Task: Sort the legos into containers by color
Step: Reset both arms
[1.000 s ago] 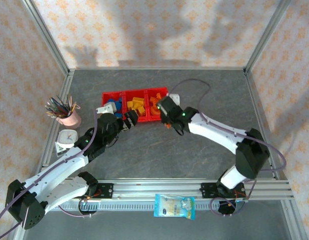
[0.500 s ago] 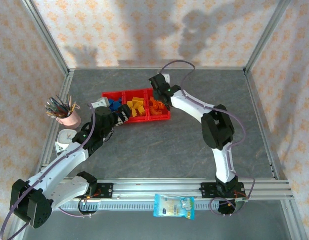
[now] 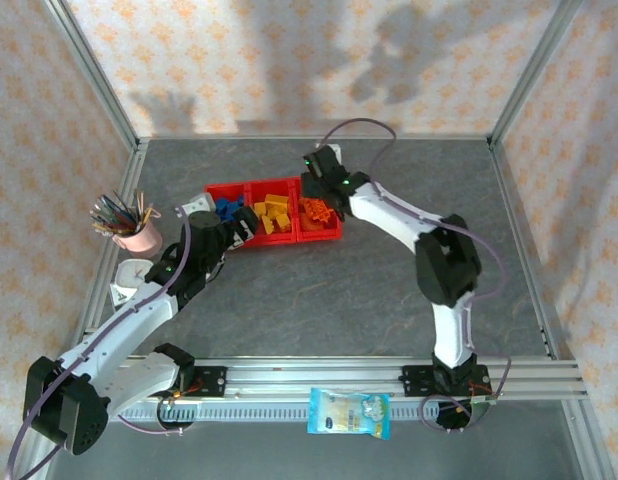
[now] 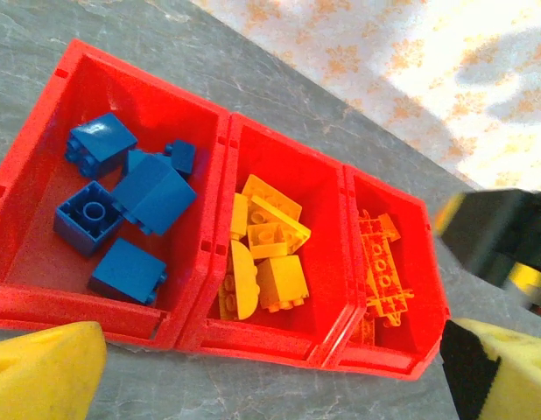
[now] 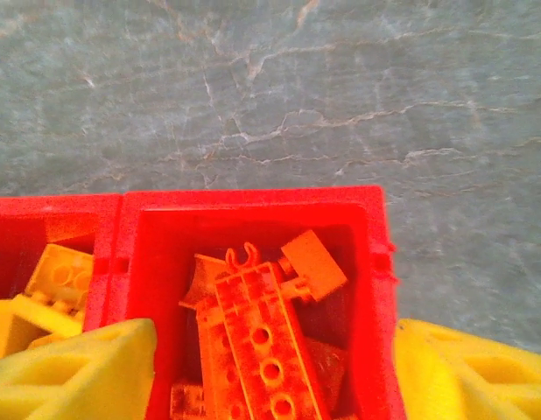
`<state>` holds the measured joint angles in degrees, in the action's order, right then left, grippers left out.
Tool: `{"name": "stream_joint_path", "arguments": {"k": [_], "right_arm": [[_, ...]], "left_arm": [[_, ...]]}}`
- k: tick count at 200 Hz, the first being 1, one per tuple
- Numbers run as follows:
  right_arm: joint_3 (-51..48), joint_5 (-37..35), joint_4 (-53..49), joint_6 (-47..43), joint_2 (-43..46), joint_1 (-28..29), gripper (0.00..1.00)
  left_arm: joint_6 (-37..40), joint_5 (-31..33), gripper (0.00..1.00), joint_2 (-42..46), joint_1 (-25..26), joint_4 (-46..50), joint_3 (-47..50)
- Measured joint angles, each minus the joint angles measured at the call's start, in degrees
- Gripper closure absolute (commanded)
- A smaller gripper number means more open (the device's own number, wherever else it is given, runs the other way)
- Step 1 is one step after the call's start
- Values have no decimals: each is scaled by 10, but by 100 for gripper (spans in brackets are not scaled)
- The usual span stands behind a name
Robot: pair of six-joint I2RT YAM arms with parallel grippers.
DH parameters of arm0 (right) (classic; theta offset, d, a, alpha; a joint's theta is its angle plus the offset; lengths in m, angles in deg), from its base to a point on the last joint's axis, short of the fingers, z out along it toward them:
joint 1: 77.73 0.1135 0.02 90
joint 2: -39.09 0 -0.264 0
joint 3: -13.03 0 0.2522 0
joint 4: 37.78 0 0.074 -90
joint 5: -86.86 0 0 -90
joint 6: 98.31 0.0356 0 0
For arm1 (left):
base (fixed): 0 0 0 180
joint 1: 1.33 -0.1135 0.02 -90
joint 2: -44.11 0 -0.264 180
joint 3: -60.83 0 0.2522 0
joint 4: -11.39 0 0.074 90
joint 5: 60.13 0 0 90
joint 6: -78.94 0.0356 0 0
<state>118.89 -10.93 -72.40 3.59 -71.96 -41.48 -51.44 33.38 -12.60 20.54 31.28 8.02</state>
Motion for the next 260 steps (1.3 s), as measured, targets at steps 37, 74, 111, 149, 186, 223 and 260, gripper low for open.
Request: {"name": "stream_joint_path", "arguments": {"k": [37, 74, 111, 149, 186, 223, 260], "right_arm": [[-163, -41, 56, 14, 195, -20, 0], [-378, -127, 150, 49, 374, -120, 0], [-601, -188, 290, 50, 435, -251, 0], [-734, -161, 491, -4, 411, -323, 0], [-745, -60, 637, -59, 316, -331, 0], [-765, 21, 794, -106, 272, -338, 0], [-801, 57, 870, -123, 235, -340, 0]], "left_arm": [[15, 22, 1, 17, -10, 0, 4], [57, 114, 1, 38, -49, -20, 24], [160, 216, 1, 26, -115, -144, 120], [267, 213, 1, -23, -175, -331, 236], [334, 142, 1, -114, -183, -552, 311], [385, 80, 0, -256, -183, -764, 320], [402, 65, 0, -315, -183, -828, 310]]}}
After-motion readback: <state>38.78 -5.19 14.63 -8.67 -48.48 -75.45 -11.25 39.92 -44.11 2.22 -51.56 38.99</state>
